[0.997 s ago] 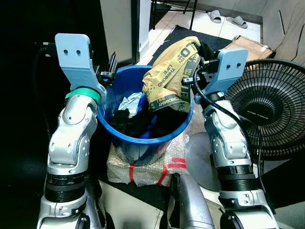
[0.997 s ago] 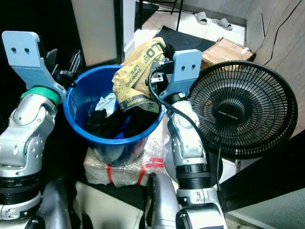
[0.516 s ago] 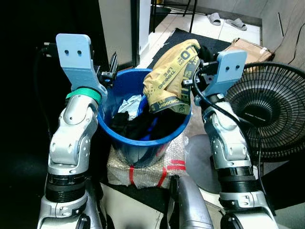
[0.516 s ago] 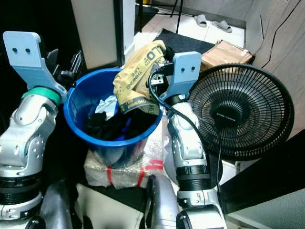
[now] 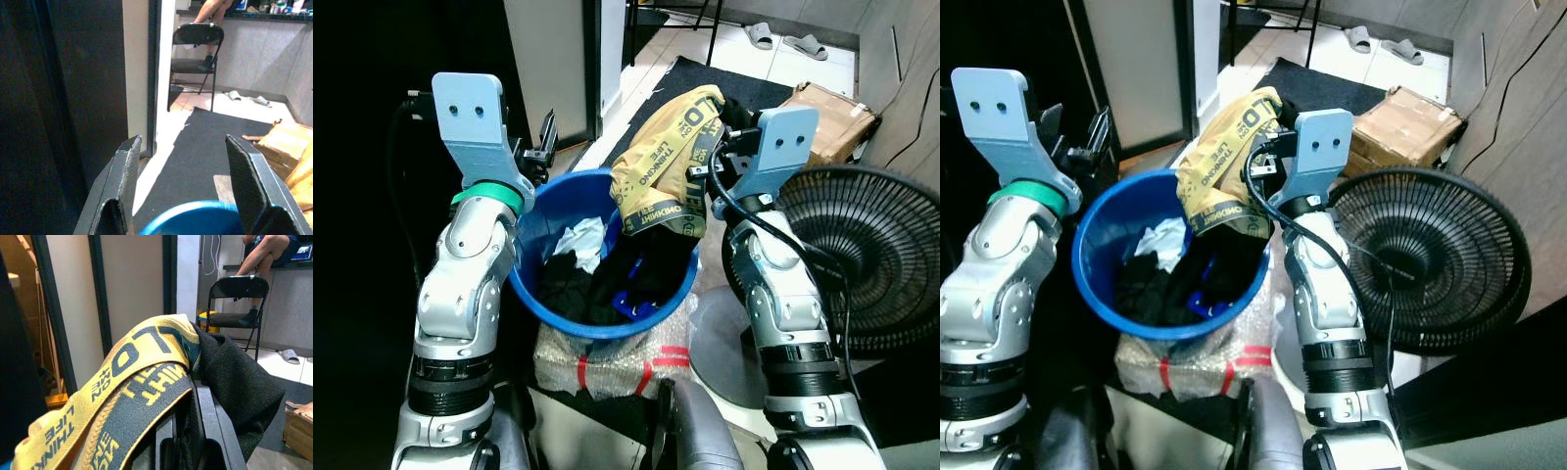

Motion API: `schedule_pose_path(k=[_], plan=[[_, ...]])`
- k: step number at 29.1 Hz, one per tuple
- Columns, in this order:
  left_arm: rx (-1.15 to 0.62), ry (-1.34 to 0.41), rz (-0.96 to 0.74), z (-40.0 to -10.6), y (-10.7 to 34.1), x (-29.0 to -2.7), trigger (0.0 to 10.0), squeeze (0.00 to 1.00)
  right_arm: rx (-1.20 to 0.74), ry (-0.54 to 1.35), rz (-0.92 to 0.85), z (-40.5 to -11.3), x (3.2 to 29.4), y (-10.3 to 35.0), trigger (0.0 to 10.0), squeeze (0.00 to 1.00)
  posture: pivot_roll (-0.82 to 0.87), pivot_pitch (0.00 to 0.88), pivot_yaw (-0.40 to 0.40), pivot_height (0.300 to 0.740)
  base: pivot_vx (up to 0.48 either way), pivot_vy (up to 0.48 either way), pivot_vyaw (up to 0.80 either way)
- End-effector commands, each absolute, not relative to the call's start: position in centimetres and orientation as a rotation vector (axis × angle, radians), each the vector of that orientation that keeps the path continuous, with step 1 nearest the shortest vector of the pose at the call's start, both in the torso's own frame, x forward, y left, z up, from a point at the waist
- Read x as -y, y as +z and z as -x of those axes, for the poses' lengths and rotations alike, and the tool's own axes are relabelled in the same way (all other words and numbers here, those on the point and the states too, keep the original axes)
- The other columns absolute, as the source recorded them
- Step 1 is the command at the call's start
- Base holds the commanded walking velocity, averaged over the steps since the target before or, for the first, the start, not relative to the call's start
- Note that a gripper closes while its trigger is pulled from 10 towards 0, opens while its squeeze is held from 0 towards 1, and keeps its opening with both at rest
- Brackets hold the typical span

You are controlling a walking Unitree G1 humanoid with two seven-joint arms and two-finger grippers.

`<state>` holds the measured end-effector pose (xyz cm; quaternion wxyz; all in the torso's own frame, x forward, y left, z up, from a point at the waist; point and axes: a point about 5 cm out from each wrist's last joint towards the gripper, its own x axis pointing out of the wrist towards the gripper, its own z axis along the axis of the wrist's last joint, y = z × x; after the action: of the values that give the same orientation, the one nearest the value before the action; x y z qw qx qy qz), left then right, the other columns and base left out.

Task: Clothes washing

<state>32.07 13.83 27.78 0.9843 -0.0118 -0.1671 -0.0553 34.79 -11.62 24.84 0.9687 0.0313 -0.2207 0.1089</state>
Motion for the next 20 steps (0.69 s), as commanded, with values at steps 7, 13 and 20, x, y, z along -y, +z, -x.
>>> schedule_pose_path(k=[7,13,20], plan=[[0.324,-0.112,0.02,-32.05,27.34,-13.82,10.0,0.0,0.463,0.221,-0.072,-34.57,11.64,25.21,10.0,0.0,0.08,0.065,-0.002,0.659,0.0,0.0,0.0],[0.323,-0.113,0.022,-32.03,27.25,-13.75,10.0,0.0,0.461,0.226,-0.066,-34.61,11.57,25.19,10.0,0.0,0.08,0.061,-0.006,0.684,0.0,0.0,0.0],[0.318,-0.117,0.025,-32.08,27.05,-13.65,10.0,0.0,0.455,0.23,-0.046,-34.67,11.5,24.99,10.0,0.0,0.08,0.054,-0.009,0.714,0.0,0.0,0.0]])
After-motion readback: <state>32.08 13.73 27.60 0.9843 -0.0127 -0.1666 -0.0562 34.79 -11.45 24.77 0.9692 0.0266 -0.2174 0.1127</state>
